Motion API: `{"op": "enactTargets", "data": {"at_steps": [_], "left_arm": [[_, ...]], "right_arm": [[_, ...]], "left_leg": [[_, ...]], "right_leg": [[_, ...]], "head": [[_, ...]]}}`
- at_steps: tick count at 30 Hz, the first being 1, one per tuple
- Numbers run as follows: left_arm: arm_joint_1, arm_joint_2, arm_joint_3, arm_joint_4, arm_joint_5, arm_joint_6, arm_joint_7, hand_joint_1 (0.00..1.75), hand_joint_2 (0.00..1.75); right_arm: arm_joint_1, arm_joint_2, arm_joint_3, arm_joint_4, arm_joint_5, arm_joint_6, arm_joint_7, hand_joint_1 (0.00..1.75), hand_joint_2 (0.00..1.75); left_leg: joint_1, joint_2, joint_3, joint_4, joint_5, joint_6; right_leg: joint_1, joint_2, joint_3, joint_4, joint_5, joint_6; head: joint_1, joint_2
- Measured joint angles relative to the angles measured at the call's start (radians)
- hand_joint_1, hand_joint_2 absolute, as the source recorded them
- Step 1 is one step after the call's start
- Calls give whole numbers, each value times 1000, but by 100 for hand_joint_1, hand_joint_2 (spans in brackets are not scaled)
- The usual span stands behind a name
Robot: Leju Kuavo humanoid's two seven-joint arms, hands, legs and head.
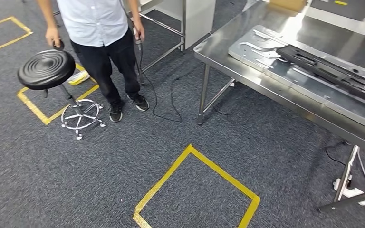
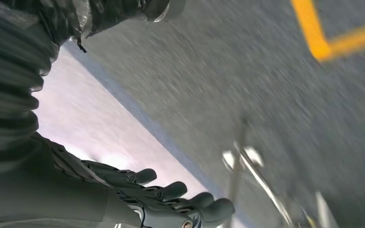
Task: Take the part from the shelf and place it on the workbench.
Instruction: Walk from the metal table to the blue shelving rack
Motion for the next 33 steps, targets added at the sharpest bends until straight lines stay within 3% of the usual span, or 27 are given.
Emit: {"op": "enactTargets", "data": {"at_steps": [1,3,5,6,8,10,12,14,15,17,19,21,23,24,26,28,29,30,31,33], "left_arm": [[1,0,0,0,-1,0,2,0,0],[1,0,0,0,-2,-1,5,0,0],[0,0,0,0,-3,-1,7,0,0],[0,0,0,0,-2,0,7,0,0],[2,0,0,0,-1,1,5,0,0],[4,0,0,0,-1,2,5,0,0],[2,0,0,0,-2,1,5,0,0],[0,0,0,0,-3,1,5,0,0],[1,0,0,0,-3,0,5,0,0],[4,0,1,0,-2,-1,4,0,0],[3,0,1,0,-2,-2,3,0,0],[0,0,1,0,-1,-2,2,0,0],[3,1,1,0,1,-2,2,0,0],[5,1,1,0,2,-2,2,0,0],[7,1,2,0,4,-3,3,0,0],[5,0,2,0,5,-4,3,0,0],[5,0,2,0,6,-4,2,0,0],[5,0,2,0,6,-5,2,0,0],[6,0,2,0,7,-5,1,0,0],[7,0,3,0,8,-5,-1,0,0]], "right_arm": [[-5,-3,-10,38,17,1,38,0,175],[-11,-6,-25,106,42,15,113,0,175],[-16,-3,-35,162,65,50,203,0,175],[-21,1,-39,188,76,75,257,0,175],[-30,10,-43,227,90,121,344,0,175],[-35,21,-48,255,97,155,391,0,175],[-36,27,-54,275,100,177,415,0,175],[-39,31,-58,293,104,197,438,0,175],[-41,31,-59,300,106,205,447,0,175],[-47,32,-60,310,110,216,463,0,175],[-53,34,-60,317,112,223,475,0,175],[-57,36,-63,321,112,227,480,0,175],[-64,38,-65,324,112,232,482,0,175],[-67,38,-65,325,112,233,482,0,175],[-68,38,-66,327,114,234,482,0,175],[-66,38,-66,328,115,235,483,0,175],[-66,38,-67,328,116,235,484,0,175],[-65,38,-67,328,116,236,486,0,175],[-66,37,-67,328,118,237,487,0,175],[-65,36,-67,328,122,237,490,0,175]], "left_leg": [[1,-14,0,4,-2,-2],[1,-41,-6,21,-10,-13],[1,-62,-20,38,-17,-26],[2,-72,-26,41,-18,-32],[7,-86,-32,43,-18,-43],[6,-47,-48,77,-40,-52],[5,13,-99,184,-99,-59],[7,32,-155,299,-147,-62],[7,34,-164,318,-146,-61],[5,41,-122,244,-95,-52],[-4,80,-51,105,-41,-34],[-15,104,-21,41,-29,-22],[-17,87,-20,33,-24,-16],[-14,77,-14,23,-18,-13],[-7,57,-2,3,-5,-4],[-5,38,-1,0,1,1],[-5,28,-2,1,1,2],[-6,16,-3,4,-1,2],[-5,3,-2,7,-3,1],[-3,-24,-2,17,-9,-5]], "right_leg": [[-3,4,15,-38,32,1],[-11,47,67,-160,91,1],[-16,88,93,-226,105,-3],[-14,90,93,-227,99,-8],[-13,67,95,-229,100,-23],[-13,42,100,-235,101,-38],[-9,14,100,-237,100,-47],[-4,-16,100,-237,98,-50],[-2,-29,100,-237,97,-51],[3,-52,103,-237,95,-51],[7,-72,108,-237,92,-49],[8,-88,111,-238,90,-41],[8,-103,119,-244,90,-30],[8,-98,124,-243,86,-24],[7,-57,108,-194,50,-15],[4,-11,48,-70,-12,-11],[4,-2,17,-13,-31,-9],[3,1,-2,18,-31,-7],[2,2,-4,10,-11,-6],[-3,20,38,-100,65,-5]], "head": [[0,0],[0,0],[0,0],[-1,0],[-1,0],[-3,0],[-7,0],[-8,0],[-8,0],[-8,0],[-8,0],[-8,0],[-8,0],[-8,0],[-6,0],[-5,0],[-5,0],[-5,0],[-5,0],[-5,0]]}}
